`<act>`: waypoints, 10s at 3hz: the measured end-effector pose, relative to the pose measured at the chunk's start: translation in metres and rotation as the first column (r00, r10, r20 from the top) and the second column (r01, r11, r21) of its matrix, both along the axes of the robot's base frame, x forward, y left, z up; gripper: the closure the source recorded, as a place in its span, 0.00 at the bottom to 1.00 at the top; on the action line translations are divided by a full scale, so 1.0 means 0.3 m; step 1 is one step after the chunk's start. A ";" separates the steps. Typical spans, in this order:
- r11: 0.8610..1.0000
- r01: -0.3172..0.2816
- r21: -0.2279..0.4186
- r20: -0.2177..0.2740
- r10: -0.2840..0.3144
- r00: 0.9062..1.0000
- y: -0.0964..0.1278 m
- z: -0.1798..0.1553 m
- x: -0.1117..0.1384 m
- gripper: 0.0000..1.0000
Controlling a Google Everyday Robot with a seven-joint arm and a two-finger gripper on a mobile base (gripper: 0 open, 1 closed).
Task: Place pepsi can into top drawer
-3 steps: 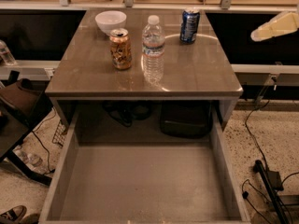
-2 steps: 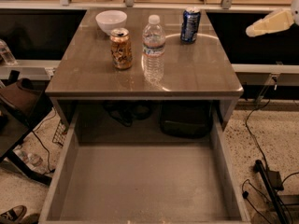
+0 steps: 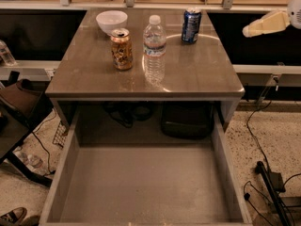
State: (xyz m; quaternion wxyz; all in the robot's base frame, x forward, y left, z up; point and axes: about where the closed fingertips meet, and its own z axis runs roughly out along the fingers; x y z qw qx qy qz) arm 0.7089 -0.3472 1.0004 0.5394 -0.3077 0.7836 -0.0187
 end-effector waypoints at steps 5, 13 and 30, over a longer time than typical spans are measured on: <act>0.916 -0.170 0.362 0.084 0.150 0.985 0.405 -0.243 0.438 0.00; 0.833 -0.247 0.495 0.180 0.179 0.967 0.620 -0.320 0.604 1.00; 0.752 -0.608 0.254 0.107 0.603 0.791 0.767 -0.629 -0.990 1.00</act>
Offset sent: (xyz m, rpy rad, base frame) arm 0.1140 0.0889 -0.0458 0.4181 -0.0601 0.1322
